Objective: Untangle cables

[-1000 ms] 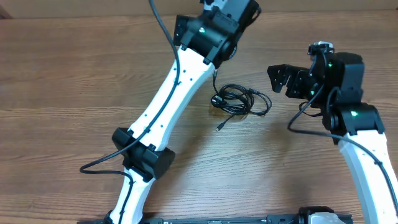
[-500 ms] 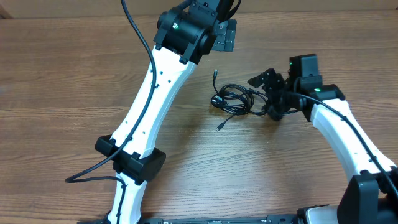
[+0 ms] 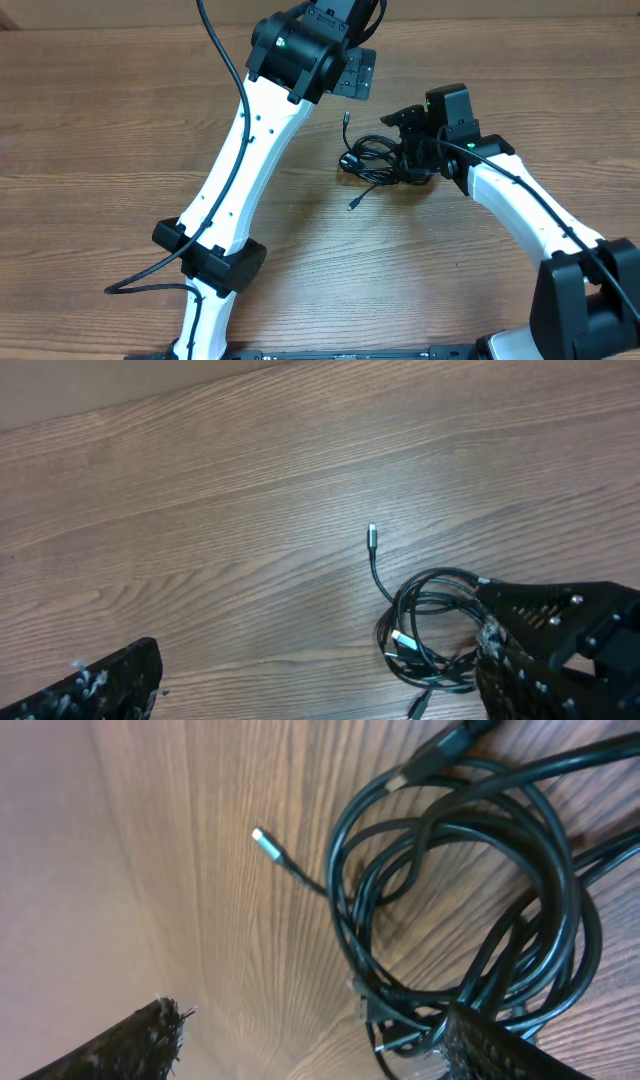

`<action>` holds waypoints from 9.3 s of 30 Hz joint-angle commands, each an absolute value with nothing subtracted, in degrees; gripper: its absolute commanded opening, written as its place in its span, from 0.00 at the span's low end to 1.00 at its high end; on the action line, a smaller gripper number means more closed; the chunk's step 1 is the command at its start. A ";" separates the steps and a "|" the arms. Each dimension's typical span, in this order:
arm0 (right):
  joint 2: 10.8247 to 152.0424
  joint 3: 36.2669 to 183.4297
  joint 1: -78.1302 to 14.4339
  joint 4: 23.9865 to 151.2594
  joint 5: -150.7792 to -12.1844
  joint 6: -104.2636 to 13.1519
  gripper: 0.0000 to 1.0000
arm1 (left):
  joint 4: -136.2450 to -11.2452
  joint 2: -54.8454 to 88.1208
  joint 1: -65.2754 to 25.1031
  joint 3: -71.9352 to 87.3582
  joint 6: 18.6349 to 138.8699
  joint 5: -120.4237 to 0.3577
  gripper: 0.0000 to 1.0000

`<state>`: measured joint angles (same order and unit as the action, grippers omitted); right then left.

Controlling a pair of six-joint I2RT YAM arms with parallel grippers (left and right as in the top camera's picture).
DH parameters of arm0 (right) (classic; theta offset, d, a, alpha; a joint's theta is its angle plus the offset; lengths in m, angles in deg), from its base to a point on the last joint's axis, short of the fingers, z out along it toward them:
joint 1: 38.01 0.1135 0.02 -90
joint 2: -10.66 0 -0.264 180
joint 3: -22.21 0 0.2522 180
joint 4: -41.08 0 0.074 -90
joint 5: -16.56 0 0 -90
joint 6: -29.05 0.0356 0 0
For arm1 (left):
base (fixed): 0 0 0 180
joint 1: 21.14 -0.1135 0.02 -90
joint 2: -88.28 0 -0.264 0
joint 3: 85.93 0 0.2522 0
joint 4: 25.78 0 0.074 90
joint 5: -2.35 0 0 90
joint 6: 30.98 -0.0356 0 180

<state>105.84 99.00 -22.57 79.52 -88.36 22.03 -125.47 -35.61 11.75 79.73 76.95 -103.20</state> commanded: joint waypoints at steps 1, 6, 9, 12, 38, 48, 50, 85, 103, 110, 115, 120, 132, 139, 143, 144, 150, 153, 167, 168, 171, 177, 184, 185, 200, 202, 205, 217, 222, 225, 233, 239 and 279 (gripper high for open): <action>107.48 100.33 -20.47 80.40 -86.98 23.73 0.82 | -125.69 -33.84 11.51 81.00 74.70 -102.61 1.00; 109.64 100.33 -17.91 83.77 -87.02 24.69 0.82 | -125.69 -33.84 11.53 81.00 74.83 -102.57 1.00; 109.81 100.33 -16.58 86.96 -87.50 26.73 0.80 | -126.04 -33.84 11.55 81.00 74.83 -102.52 1.00; 109.79 100.33 -16.17 88.20 -90.56 27.62 0.79 | -126.47 -33.84 11.55 81.00 74.83 -102.52 1.00; 109.81 100.33 -16.21 91.28 -79.48 27.58 0.63 | -129.32 -33.84 11.51 81.00 74.83 -101.10 1.00; 109.79 100.59 -16.38 81.71 -93.32 30.24 0.71 | -129.73 -33.84 11.51 81.00 74.15 -101.12 1.00; 109.79 100.59 -16.38 80.68 -96.05 30.86 0.74 | -129.73 -33.84 11.51 81.00 74.17 -101.12 1.00; 109.77 100.59 -16.71 55.79 -95.31 21.61 0.89 | -131.87 -33.84 11.51 81.00 73.10 -101.17 1.00; 109.79 100.31 -15.47 82.34 -77.12 13.94 0.89 | -132.35 -33.84 11.49 80.98 72.62 -101.19 1.00; 109.81 100.20 -12.36 83.63 -76.86 13.96 0.89 | -132.38 -33.84 11.49 80.95 71.97 -101.32 1.00; 109.86 99.72 -9.67 83.70 -73.49 13.94 0.89 | -133.16 -33.84 11.49 80.95 70.70 -101.39 1.00; 110.82 98.91 -7.97 83.92 -72.03 13.96 0.83 | -134.50 -33.84 11.49 80.95 69.76 -101.74 1.00; 115.37 98.91 -6.57 86.72 -72.20 13.96 0.78 | -135.02 -33.84 11.33 80.95 69.23 -101.76 1.00; 115.39 98.91 -6.57 88.88 -71.96 13.98 0.44 | -135.52 -33.84 11.33 80.95 69.26 -101.74 1.00; 115.39 98.91 -6.57 89.29 -71.98 14.00 0.40 | -135.76 -33.84 11.33 80.95 69.26 -101.74 1.00; 115.39 98.91 -6.57 89.32 -71.98 14.00 0.40 | -135.92 -33.84 11.33 80.95 69.26 -101.74 1.00; 115.65 98.91 -6.57 90.78 -70.17 14.00 0.40 | -136.33 -33.84 11.33 80.95 68.62 -101.74 1.00; 116.35 98.89 -6.57 91.02 -70.08 14.00 0.25 | -136.33 -33.84 11.33 80.95 68.36 -101.71 1.00; 113.22 102.60 -6.92 91.02 -70.80 1.59 0.04 | -136.33 -33.84 9.30 80.95 67.64 -104.40 1.00; 112.15 103.91 -6.96 91.02 -70.21 -1.91 0.04 | -136.33 -33.84 8.38 80.95 68.42 -104.58 1.00; 108.59 108.00 -6.96 91.02 -69.36 -12.11 0.04 | -136.31 -33.84 4.45 80.95 72.23 -104.10 1.00; 101.73 113.42 -6.85 91.55 -69.01 -28.77 0.04 | -133.25 -33.86 -6.13 80.93 70.46 -86.04 1.00; 95.50 113.49 -6.83 91.46 -69.25 -37.60 0.04 | -131.04 -34.28 -13.78 80.82 56.19 -54.63 1.00; 94.69 113.49 -6.83 91.61 -69.25 -38.67 0.04 | -131.22 -34.28 -14.06 80.82 54.81 -52.58 1.00; 106.91 108.61 -6.85 94.93 -74.26 -24.79 0.23 | -134.15 -34.28 -13.45 80.82 54.28 -56.99 1.00; 109.22 108.61 -6.85 94.76 -75.11 -24.73 0.35 | -134.93 -34.28 -13.45 80.80 54.28 -58.59 1.00; 113.03 108.61 -6.85 94.80 -75.00 -24.75 0.32 | -135.59 -34.28 -13.45 80.82 54.28 -59.64 1.00; 118.21 108.79 -7.49 100.03 -65.91 -26.93 0.60 | -136.33 -34.28 -13.23 80.82 54.28 -59.75 1.00; 118.05 110.32 -8.93 105.58 -65.91 -26.93 0.57 | -136.25 -34.28 -13.23 80.80 54.28 -59.75 1.00; 118.03 113.16 -9.17 108.31 -65.93 -27.33 0.62 | -136.18 -34.28 -13.23 80.80 54.28 -59.75 1.00; 118.12 115.54 -9.43 107.61 -65.27 -28.25 0.75 | -136.33 -34.28 -13.23 80.76 54.28 -59.77 1.00; 118.12 112.77 -9.76 105.16 -62.46 -28.44 0.67 | -136.33 -34.28 -13.23 80.56 54.28 -59.77 1.00; 124.15 112.04 -12.32 101.36 -62.94 -28.42 0.56 | -136.33 -34.28 -13.19 78.20 52.73 -61.32 1.00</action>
